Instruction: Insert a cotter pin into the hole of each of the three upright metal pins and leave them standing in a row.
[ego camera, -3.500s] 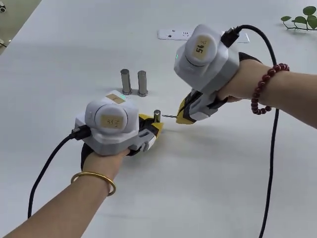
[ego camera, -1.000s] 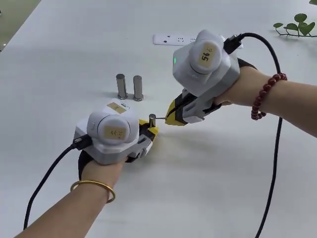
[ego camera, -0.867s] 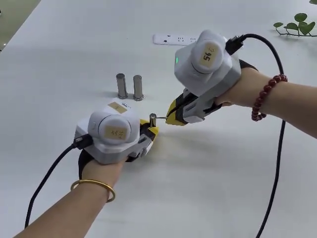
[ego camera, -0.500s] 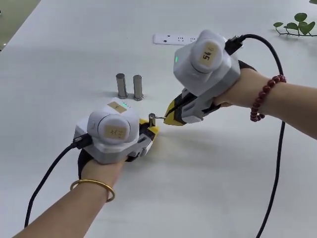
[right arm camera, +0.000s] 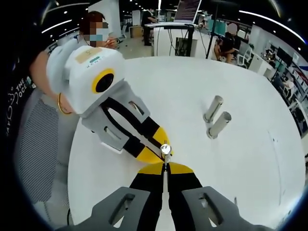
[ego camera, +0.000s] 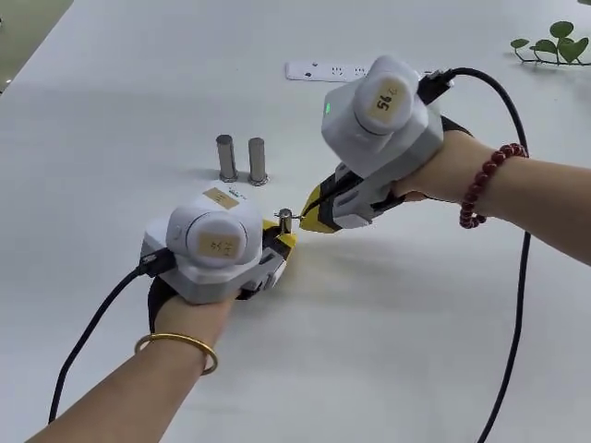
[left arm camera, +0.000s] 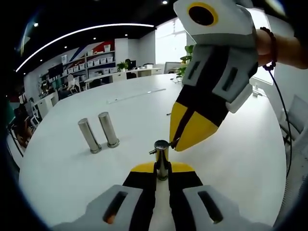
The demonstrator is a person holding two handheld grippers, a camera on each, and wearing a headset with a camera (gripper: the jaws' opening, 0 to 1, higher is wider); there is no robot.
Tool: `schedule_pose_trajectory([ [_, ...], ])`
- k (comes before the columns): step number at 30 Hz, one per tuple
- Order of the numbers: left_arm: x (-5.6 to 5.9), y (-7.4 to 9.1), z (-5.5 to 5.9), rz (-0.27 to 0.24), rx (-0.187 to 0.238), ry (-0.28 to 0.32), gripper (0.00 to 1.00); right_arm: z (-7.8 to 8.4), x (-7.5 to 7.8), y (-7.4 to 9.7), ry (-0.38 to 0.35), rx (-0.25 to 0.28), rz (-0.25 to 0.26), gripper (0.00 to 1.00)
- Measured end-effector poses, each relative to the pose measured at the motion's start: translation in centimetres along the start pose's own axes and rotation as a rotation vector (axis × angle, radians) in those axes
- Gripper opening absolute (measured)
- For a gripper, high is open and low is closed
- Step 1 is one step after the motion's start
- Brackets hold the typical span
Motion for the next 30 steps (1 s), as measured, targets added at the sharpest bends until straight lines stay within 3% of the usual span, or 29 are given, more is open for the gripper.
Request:
schedule_pose_trajectory([
  [4,0.0,0.0,0.0,-0.003,0.000,0.002,0.07,-0.1,0.0,-0.1,0.005,0.000,0.004,0.00],
  [8,0.0,-0.1,0.0,-0.015,0.001,0.010,0.07,-0.4,0.1,-0.1,-0.038,0.010,0.022,0.00],
  [13,0.0,-0.1,0.0,-0.024,0.003,0.016,0.07,-0.3,0.1,0.4,-0.063,0.008,0.030,0.09],
  [21,0.0,-0.1,-0.1,-0.028,0.007,0.027,0.07,-0.1,0.5,0.8,-0.068,0.024,0.037,0.00],
  [30,0.0,-0.1,-0.1,-0.032,0.006,0.030,0.07,-0.7,0.4,0.3,-0.066,0.034,0.033,0.00],
])
Point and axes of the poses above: the centre of the closed fingertips' face, and the gripper's own axes: y roughly backward along the fingers, x roughly to its right, z roughly out of its underside, the point moved 6 cm from there along y, roughly backward along the fingers, and after that the axes turned 13 degrees about z, right-handed, at the moved point
